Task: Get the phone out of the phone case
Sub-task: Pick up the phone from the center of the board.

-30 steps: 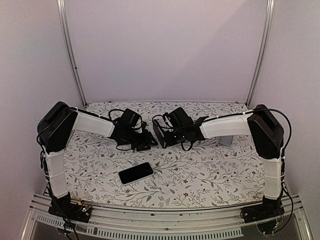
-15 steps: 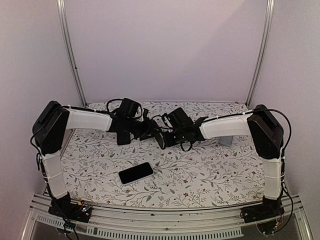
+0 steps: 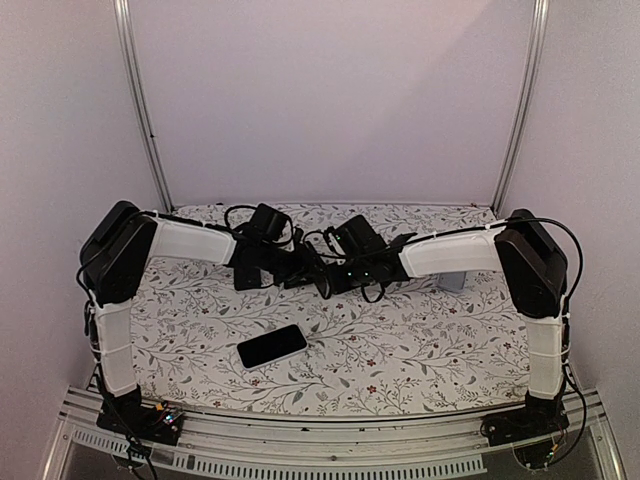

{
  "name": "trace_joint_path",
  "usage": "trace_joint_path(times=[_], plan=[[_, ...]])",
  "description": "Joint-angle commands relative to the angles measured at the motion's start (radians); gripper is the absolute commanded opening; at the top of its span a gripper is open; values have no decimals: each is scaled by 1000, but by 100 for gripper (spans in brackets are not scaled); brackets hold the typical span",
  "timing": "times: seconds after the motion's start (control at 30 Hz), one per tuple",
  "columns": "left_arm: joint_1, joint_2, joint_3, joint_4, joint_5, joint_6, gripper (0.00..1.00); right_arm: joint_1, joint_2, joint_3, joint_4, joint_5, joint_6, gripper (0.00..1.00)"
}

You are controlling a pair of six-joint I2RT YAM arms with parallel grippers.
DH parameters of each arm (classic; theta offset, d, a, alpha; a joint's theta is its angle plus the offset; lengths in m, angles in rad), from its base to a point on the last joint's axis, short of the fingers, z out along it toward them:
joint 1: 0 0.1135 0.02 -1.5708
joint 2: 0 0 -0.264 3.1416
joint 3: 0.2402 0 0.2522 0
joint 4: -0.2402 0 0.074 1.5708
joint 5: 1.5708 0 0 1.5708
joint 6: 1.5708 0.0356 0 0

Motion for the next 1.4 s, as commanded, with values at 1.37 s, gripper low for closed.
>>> trace_joint_path(times=[1.37], plan=[[-22, 112, -98, -185, -9, 30, 47, -40, -137, -115, 334, -248, 57, 0]])
